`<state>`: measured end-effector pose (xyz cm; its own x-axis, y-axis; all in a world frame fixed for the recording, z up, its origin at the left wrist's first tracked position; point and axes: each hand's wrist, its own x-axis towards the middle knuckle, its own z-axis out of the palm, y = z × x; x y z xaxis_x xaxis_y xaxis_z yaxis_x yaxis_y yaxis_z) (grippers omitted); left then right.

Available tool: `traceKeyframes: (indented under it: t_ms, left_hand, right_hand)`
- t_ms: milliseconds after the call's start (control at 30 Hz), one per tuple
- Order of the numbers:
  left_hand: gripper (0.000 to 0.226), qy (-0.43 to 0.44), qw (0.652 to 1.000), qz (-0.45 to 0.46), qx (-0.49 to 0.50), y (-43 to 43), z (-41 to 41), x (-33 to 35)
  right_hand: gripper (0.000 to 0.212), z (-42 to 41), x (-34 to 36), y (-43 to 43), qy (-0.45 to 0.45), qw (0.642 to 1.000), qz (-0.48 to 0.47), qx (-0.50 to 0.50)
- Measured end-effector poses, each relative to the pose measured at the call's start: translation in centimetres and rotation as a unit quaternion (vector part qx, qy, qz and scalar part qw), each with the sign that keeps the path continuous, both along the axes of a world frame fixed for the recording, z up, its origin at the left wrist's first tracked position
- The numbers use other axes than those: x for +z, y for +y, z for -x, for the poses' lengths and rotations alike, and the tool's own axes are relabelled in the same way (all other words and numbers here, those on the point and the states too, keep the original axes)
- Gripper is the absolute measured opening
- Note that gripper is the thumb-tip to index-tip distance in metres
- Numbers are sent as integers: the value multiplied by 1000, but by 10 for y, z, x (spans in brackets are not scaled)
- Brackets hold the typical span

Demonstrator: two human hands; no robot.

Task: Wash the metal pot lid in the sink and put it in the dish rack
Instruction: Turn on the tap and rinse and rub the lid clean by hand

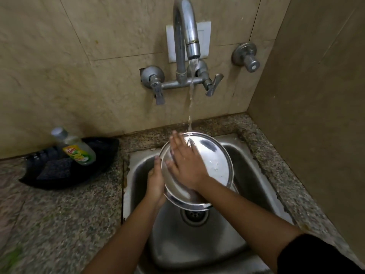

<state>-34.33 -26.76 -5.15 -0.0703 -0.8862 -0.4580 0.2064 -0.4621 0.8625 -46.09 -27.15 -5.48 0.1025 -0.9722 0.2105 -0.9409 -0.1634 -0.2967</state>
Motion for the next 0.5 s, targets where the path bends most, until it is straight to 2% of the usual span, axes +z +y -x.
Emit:
traceKeyframes:
  t_ms: [100,133,233,300,367,433,500]
  left_hand:
    - [63,7,999,12,48,-13,-11,-1]
    - [65,-2,999,11,53,-19,-17,-6]
    - [49,-31,997,14,69,-20,-30,-11]
    - [47,-41,998,7,52,-13,-31,-19]
    - [50,-46,998,-3,37,-4,-24,-25]
    - [49,-45,998,-17,33,2,-12,-23]
    - [49,-41,999,-19,27,4,0,-16]
  right_hand:
    - [60,-8,-21,40,75,988,3,137]
    - [61,4,-32,52,90,984,-6,151]
    - [70,58,-53,67,73,995,-49,53]
    - [71,80,-53,58,70,994,-73,-39]
    - [71,78,-44,38,72,992,-66,-87]
    - [71,56,-33,17,47,994,-49,-84]
    - [69,26,-25,9,15,999,-32,-29]
